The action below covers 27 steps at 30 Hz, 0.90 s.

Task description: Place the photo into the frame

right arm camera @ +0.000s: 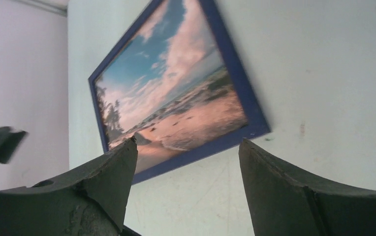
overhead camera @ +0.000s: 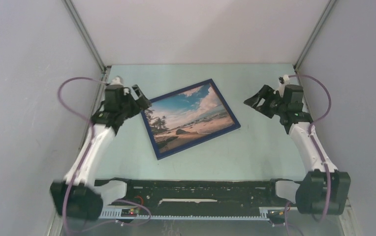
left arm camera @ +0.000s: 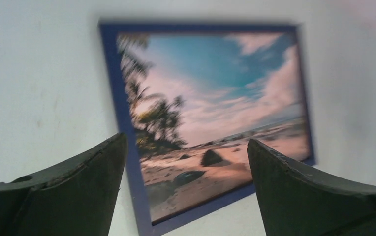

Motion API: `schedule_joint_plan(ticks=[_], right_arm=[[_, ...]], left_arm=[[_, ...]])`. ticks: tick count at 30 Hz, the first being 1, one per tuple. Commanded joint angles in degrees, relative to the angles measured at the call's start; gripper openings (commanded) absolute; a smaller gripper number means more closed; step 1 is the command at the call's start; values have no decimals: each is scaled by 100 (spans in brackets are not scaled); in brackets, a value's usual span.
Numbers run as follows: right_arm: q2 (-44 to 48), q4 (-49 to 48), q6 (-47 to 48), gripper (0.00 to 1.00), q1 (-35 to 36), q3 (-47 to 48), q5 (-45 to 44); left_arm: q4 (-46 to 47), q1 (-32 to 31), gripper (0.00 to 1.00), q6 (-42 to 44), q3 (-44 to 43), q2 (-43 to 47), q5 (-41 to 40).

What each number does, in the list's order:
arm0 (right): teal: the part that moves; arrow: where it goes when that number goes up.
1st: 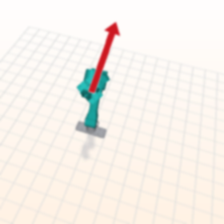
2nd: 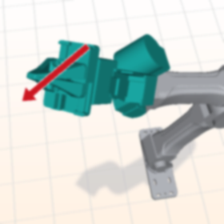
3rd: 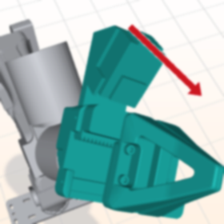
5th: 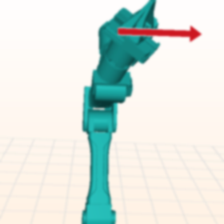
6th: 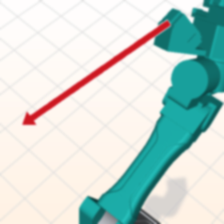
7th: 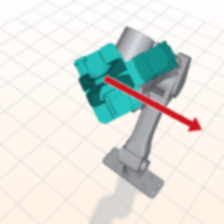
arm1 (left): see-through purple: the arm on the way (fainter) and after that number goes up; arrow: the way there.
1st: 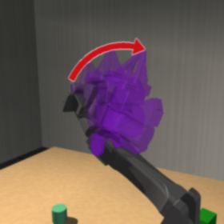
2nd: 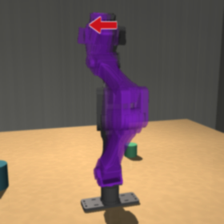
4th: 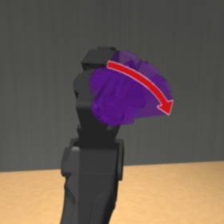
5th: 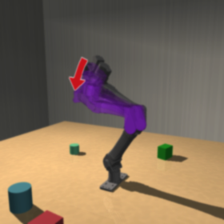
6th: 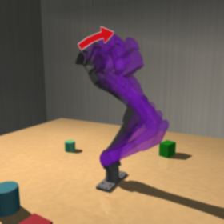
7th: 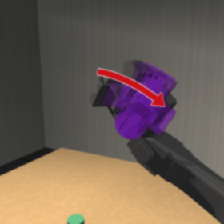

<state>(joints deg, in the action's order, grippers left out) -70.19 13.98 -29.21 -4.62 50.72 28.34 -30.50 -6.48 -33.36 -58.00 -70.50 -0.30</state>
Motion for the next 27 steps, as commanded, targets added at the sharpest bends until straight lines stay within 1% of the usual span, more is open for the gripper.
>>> schedule_joint_plan(ticks=[1, 5, 7, 9, 14, 18, 22, 27], right_arm=[[903, 1242, 625, 83, 1018, 774, -1012], [1826, 2402, 817, 84, 2133, 1524, -1857], [2317, 2735, 845, 88, 2533, 1871, -1939], [2789, 2921, 798, 90, 2731, 2214, -1910], [3738, 3093, 666, 94, 2783, 3008, -1856], [4139, 3092, 590, 99, 2779, 3409, -1867], [4375, 3091, 566, 100, 2748, 3581, -2086], [4605, 2904, 669, 99, 2717, 3462, -2118]], left_arm=[[420, -184, 99, 755, -8, 1881, 337], [572, -692, 100, 1241, -464, 2930, 596], [802, -799, 100, 1255, -700, 3379, 845], [1034, -803, 100, 1242, -912, 3758, 1019], [1202, -803, 100, 1363, -1574, 4393, 1194], [1167, -804, 100, 1519, -1885, 4779, 1209], [984, -812, 100, 1688, -2058, 5026, 915], [906, -811, 100, 1732, -2128, 5069, 788]])
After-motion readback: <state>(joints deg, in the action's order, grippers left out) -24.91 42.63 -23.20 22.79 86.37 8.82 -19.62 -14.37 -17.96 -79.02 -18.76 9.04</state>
